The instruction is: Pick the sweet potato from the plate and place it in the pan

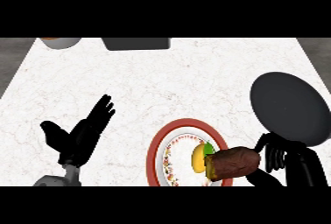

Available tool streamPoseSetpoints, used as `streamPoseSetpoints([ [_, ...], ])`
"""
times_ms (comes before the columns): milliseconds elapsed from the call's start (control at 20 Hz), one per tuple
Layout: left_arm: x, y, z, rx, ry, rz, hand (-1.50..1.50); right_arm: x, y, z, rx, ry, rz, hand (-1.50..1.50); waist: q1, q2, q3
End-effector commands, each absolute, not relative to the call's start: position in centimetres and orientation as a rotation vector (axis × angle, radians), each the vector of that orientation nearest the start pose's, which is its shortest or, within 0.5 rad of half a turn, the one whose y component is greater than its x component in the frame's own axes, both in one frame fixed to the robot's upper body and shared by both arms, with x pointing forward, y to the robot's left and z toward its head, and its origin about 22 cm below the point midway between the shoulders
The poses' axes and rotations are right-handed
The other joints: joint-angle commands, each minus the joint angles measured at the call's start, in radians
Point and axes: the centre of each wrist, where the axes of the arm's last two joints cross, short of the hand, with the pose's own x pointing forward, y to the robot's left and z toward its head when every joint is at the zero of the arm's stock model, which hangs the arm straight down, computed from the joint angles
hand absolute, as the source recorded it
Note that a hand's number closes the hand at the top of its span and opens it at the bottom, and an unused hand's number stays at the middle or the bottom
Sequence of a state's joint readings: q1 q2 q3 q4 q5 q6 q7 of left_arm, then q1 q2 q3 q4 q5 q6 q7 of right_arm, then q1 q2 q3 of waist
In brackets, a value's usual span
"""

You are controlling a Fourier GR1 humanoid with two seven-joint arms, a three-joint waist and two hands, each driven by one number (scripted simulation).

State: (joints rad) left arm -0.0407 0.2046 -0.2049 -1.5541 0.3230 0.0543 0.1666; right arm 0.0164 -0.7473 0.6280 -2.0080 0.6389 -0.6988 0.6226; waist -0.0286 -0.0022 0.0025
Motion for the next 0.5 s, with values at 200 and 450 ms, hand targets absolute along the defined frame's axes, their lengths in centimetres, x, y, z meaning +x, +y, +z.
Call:
streamPoseSetpoints([
  [200, 25.0, 22.3, 1.1, -0.24, -1.373, -0.085, 0.0, 23.6, -28.6, 3.0, -1.095, -1.587, 0.479, 1.5, 0.047, 0.008, 0.0],
  [450, 26.1, 22.1, 2.0, -0.217, -1.357, -0.098, 0.0, 26.1, -32.8, 2.4, -1.235, -1.597, 0.332, 1.5, 0.038, 0.006, 0.0],
])
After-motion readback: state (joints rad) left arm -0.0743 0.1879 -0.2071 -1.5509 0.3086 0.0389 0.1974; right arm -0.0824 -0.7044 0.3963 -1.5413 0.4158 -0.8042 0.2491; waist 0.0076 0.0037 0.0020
